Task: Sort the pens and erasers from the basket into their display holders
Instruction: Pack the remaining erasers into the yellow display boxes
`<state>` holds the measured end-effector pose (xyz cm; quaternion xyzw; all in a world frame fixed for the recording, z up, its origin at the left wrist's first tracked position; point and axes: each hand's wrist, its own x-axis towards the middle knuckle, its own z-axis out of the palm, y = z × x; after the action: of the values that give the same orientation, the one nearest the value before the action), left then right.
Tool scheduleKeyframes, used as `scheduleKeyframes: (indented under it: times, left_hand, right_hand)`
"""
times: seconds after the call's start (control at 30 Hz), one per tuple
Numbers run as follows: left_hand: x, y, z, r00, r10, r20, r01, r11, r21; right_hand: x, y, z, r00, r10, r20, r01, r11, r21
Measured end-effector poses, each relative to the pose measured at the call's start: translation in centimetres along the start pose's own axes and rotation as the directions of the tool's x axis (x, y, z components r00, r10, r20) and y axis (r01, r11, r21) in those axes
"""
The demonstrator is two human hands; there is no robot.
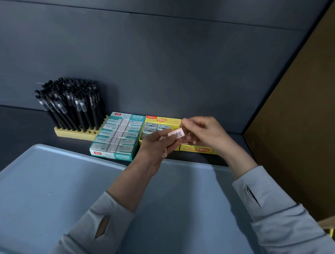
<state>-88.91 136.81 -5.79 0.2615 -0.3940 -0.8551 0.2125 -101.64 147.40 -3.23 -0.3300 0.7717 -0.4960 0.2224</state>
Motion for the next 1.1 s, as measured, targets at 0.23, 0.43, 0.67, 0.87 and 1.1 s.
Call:
scheduleKeyframes:
  times: [0.23, 0.43, 0.67, 0.87, 1.1]
  left_hand:
    - [0.0, 0.5, 0.7, 0.997, -0.064, -0.049, 0.071, 0.985, 0.156]
    - [-0.3, 0.6, 0.9, 0.994, -0.109, -0.016, 0.110, 0.993, 0.042]
    - [-0.7, -0.1, 0.2, 0.998, -0.029, 0.062, 0.018, 0.986, 0.164]
    - [-1.1, 0.3, -0.2, 1.000, -0.018, 0.011, 0.016, 0.984, 0.179]
    - [-1.2, 0.5, -0.4, 0.999, -0.025, 0.023, 0.021, 0.982, 0.186]
  right_hand:
    - [-0.9, 0.4, -2.1, 0.997, 0.047, -0.057, -0.027, 0.951, 0.309]
    - [-1.4, 1.3, -3.4, 0.998, 0.057, -0.041, -0.038, 0.930, 0.365]
    - [-1.0, 2.2, -4.5, 0.980, 0.028, -0.197, 0.006, 0.985, 0.172]
    - [-0.3, 3.3, -5.4, 0.992, 0.037, -0.118, -0.066, 0.965, -0.254]
    - [0.2, 3.3, -3.5, 0.997, -0.051, -0.062, 0.017, 0.889, -0.457]
